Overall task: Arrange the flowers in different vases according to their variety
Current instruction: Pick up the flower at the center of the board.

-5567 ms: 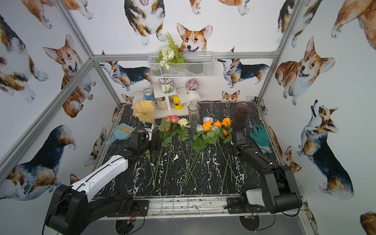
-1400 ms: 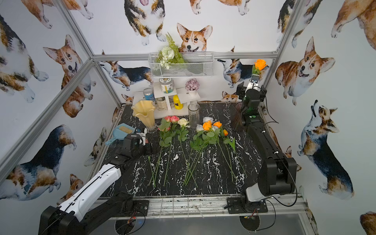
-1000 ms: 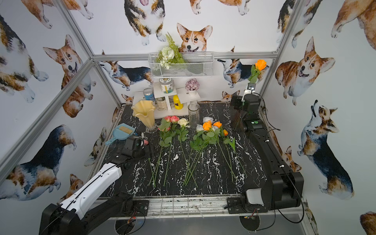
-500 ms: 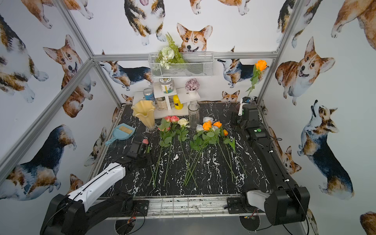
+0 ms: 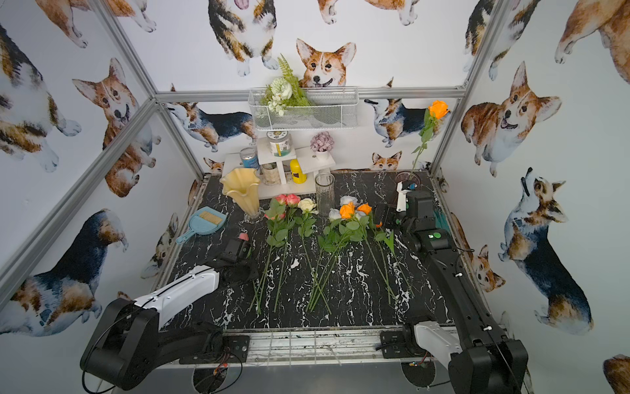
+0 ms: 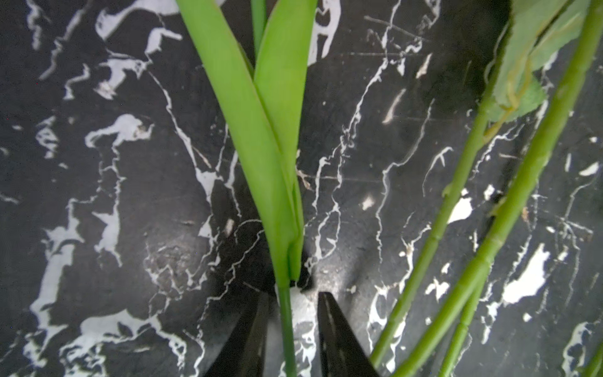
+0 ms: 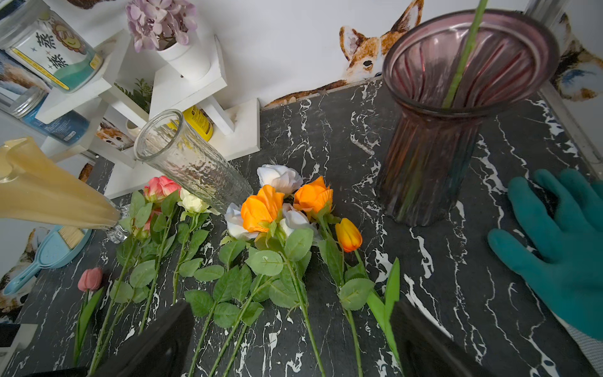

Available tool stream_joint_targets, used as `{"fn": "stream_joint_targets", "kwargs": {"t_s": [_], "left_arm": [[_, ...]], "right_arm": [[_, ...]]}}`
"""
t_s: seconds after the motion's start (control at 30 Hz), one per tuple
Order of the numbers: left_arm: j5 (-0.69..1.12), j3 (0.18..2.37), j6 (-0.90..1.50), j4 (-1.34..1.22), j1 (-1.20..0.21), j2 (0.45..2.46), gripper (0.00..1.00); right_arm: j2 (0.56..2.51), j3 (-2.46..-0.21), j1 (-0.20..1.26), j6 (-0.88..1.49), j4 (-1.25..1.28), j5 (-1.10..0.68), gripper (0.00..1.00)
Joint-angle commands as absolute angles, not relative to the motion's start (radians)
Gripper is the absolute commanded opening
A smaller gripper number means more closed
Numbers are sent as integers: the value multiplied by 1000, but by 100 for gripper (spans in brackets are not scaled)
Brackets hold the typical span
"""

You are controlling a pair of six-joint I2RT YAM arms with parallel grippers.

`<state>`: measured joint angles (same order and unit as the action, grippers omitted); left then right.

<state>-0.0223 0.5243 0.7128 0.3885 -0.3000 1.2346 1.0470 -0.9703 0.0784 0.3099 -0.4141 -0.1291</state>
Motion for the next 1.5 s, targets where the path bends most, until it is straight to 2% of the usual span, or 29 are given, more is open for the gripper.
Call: {"fn": "stream_joint_targets", "kwargs": {"t_s": [0.0, 0.07, 0.3, 0.5, 0.77, 0.97, 1.23, 1.47], "left_arm": [[-21, 523, 723, 359, -299, 1239, 21], [-24, 524, 721, 362, -299, 1238, 14], [-50, 529, 719, 382, -299, 1214, 0], [-114, 564, 712, 438, -299, 1148, 0], [-333, 622, 673, 540, -323, 898, 0], [-482, 692, 548, 501, -333, 756, 0], [-525, 876, 237, 207, -324, 854, 0], [-449, 1058, 59, -67, -271, 1047, 0]], "right_arm": [[1045, -959, 79, 316, -418, -136, 100], [1047, -946, 79, 316, -413, -145, 100], [1040, -897, 78, 332, -384, -158, 100], [1041, -879, 80, 334, -368, -164, 100], [1034, -849, 79, 348, -339, -182, 100], [1028, -826, 79, 365, -313, -202, 100], [1006, -803, 84, 373, -307, -226, 100], [975, -770, 84, 372, -309, -230, 100]]}}
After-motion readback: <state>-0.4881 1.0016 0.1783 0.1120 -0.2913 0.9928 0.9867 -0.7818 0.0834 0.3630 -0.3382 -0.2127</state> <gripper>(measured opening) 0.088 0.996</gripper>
